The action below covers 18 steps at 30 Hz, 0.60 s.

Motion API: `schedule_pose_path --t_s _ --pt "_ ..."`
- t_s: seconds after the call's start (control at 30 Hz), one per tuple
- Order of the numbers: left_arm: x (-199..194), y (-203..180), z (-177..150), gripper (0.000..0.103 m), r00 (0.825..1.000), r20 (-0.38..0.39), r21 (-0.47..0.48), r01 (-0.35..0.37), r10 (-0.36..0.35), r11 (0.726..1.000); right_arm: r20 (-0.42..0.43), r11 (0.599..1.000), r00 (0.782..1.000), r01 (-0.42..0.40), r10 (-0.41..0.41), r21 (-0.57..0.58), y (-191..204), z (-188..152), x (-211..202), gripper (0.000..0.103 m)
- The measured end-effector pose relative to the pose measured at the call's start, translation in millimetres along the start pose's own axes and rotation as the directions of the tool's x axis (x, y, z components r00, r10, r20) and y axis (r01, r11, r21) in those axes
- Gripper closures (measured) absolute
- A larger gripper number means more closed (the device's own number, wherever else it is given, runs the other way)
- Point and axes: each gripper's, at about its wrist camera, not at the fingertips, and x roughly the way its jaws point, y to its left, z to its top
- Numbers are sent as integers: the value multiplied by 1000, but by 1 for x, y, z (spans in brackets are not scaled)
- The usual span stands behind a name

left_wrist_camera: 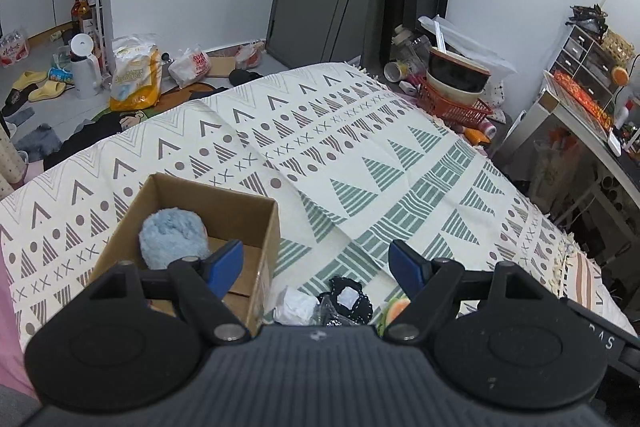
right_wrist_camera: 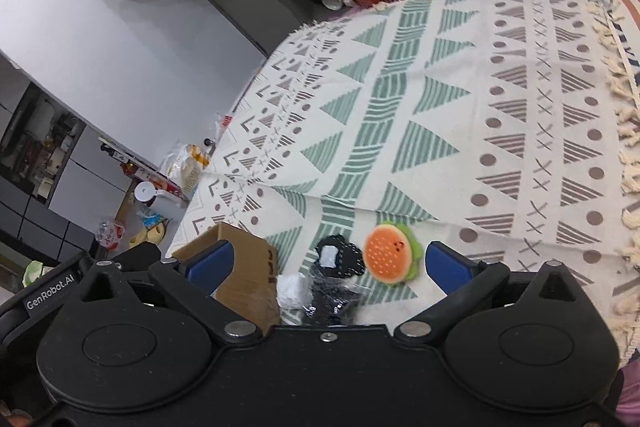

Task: Organize soft objects
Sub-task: 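Move both tools back toward the burger plush and bags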

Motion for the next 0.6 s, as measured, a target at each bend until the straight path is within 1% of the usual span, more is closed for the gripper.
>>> schedule_pose_path --t_s 0.07,0.23,0.37,0.43,0.53,0.6 --pt "3 -4 -1 25 1000 -9 6 -3 3 1000 -10 1000 1000 1 -1 19 -5 0 0 0" --pt "14 -12 -8 25 998 -52 -2 21 -21 1000 -21 995 1000 -1 3 99 -21 2 3 0" --pt "27 -18 -17 25 995 -98 -12 22 -23 1000 -31 993 1000 2 2 120 -26 3 8 0" --pt "35 -19 -21 25 992 -122 -35 13 -17 999 -34 992 999 3 1 122 -27 3 9 0" --pt "47 -20 -30 25 989 -143 -55 -29 21 998 -37 992 999 9 -4 130 -29 4 12 1" --pt "55 -20 -35 25 986 -165 -68 -29 18 997 -46 990 999 14 -8 138 -32 4 15 3"
